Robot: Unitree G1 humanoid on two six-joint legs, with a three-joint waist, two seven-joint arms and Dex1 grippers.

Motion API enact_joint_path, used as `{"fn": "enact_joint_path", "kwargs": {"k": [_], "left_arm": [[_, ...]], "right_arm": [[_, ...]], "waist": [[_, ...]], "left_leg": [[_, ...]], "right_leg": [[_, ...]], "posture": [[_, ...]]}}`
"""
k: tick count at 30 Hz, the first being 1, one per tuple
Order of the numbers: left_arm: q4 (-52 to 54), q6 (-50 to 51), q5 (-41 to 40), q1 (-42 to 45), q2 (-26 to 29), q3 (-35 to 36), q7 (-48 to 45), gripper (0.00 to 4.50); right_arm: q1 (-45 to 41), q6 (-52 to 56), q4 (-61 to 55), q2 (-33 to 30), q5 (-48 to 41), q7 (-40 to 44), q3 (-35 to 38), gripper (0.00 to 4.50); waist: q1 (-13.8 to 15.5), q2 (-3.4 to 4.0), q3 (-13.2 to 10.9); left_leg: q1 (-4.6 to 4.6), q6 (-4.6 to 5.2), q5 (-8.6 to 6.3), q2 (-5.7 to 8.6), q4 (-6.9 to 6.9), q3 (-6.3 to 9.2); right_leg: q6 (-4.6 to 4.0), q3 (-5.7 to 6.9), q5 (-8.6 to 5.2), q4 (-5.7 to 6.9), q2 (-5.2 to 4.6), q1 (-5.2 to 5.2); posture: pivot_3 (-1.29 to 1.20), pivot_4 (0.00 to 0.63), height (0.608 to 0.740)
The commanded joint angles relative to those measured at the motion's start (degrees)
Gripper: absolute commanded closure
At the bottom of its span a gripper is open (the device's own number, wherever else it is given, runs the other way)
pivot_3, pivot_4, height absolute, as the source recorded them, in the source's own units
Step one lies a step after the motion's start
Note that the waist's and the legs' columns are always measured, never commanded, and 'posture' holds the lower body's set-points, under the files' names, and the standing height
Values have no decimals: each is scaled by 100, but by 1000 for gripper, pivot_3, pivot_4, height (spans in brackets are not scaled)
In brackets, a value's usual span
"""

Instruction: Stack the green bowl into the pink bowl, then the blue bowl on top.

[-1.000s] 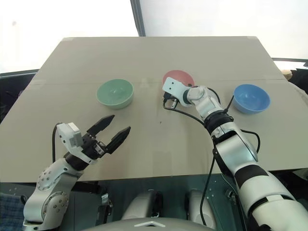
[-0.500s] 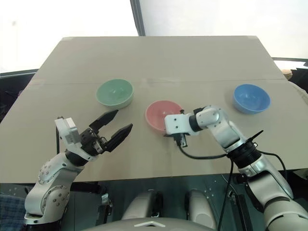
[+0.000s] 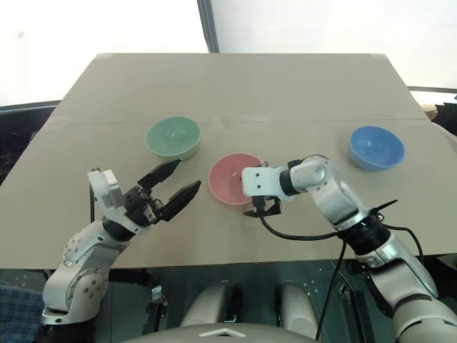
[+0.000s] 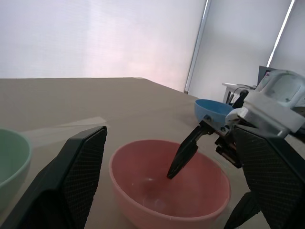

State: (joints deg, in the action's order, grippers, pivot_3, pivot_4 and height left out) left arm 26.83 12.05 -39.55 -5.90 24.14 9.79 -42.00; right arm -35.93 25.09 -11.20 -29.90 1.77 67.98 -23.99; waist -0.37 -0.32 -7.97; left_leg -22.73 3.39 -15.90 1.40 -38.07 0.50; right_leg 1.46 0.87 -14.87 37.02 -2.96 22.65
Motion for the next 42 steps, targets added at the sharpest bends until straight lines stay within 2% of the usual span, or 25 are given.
{"fn": "enact_joint_path", "kwargs": {"k": [1, 5, 10, 16, 20, 38, 41, 42], "left_arm": [[83, -15, -72, 131, -5, 55, 39, 70], [-107, 26, 64, 309, 35, 35, 99, 70], [-853, 95, 1063, 877, 274, -80, 665, 70], [-1861, 54, 2099, 2002, 707, -285, 930, 70], [-2237, -199, 2767, 2398, 913, -506, 1034, 70], [-3077, -477, 3966, 2610, 1233, -1267, 587, 70], [-3271, -569, 4112, 2803, 1276, -1342, 511, 732], [-3348, -637, 4182, 2869, 1283, -1373, 501, 1181]], "right_arm": [[22, 1036, -826, -13, -1273, 27, 1173, 38], [25, 1928, -1113, 41, -2280, -366, 2214, 38], [48, 2469, -1409, 16, -3056, -828, 2889, 38], [79, 2566, -1549, -149, -3509, -1237, 3105, 38], [100, 2460, -1653, -172, -3788, -1399, 3175, 38], [177, 2050, -1695, -368, -4161, -1917, 3032, 38], [178, 2013, -1677, -397, -4159, -1961, 3014, 0], [183, 2000, -1671, -408, -4160, -1972, 3013, 0]], "waist": [[7, -1, 1], [4, -1, 1], [33, 0, 0], [51, -2, -1], [55, -2, 0], [100, -3, 0], [116, -3, 0], [117, -3, 0]], "left_leg": [[0, 6, -3, 0, -1, 0], [2, 20, -12, 0, -1, 0], [0, 22, -13, 0, 0, 0], [-5, 15, -7, 1, 0, 0], [-5, 11, -5, 3, 1, -3], [-9, 13, -6, 2, 6, -4], [-10, 13, -6, 2, 5, -3], [-11, 13, -6, 2, 5, -3]], "right_leg": [[0, 0, 0, -1, 0, 0], [0, 0, 0, -2, -1, -1], [0, 1, 0, 1, -1, -1], [1, 3, 1, 1, -1, 2], [2, 1, 1, -5, -3, 1], [2, 0, 1, -10, -6, 3], [2, 1, 1, -9, -6, 3], [2, 1, 1, -9, -6, 3]], "posture": [[0, 150, 740], [0, 150, 740], [0, 150, 740], [0, 150, 740], [0, 150, 740], [0, 150, 740], [0, 150, 740], [0, 150, 740]]}}
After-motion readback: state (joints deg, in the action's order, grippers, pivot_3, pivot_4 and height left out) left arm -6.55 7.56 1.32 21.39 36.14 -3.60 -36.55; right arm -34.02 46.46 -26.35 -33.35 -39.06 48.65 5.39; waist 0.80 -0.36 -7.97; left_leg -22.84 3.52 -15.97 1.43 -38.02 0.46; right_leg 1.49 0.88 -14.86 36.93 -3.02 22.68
